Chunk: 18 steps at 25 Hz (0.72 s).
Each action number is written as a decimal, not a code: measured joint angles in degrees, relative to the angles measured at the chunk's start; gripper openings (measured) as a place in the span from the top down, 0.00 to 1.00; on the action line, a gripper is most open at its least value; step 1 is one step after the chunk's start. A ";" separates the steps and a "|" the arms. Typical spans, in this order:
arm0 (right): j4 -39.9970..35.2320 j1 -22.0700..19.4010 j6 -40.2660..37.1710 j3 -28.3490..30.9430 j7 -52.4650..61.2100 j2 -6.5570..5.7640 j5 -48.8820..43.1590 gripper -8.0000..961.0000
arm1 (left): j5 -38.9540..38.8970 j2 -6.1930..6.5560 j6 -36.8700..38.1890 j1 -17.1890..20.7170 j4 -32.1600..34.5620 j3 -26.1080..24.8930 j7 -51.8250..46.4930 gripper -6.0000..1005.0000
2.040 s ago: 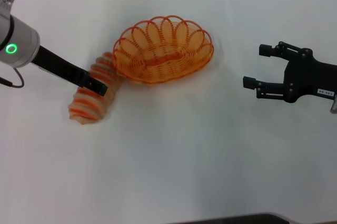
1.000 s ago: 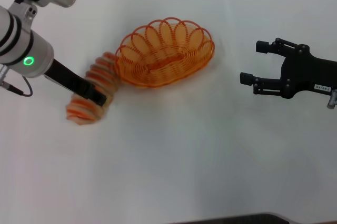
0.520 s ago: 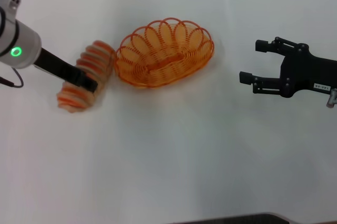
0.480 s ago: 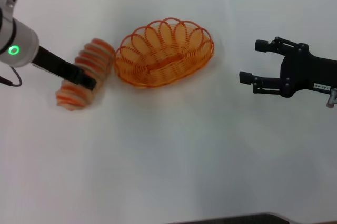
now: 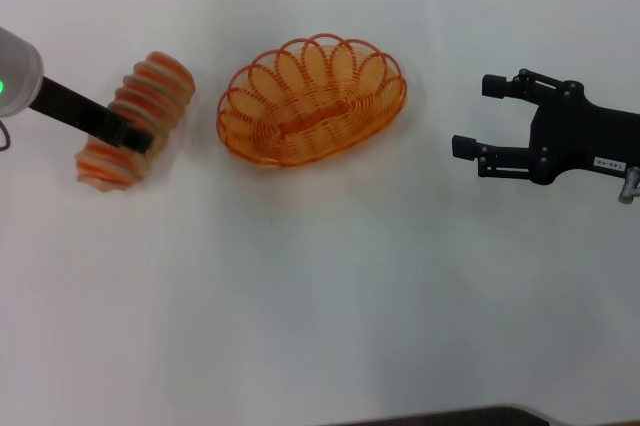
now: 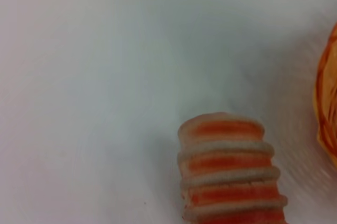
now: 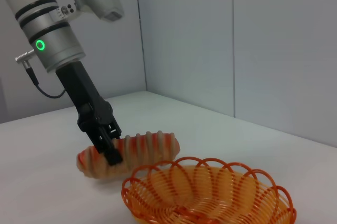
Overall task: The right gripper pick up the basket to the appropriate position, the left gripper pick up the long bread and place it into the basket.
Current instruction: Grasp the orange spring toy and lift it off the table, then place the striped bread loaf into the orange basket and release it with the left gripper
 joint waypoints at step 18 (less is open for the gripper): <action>0.00 0.41 0.06 -1.08 0.02 -0.02 0.00 0.03 | -9.81 -0.23 7.76 -3.83 11.25 1.50 24.93 0.60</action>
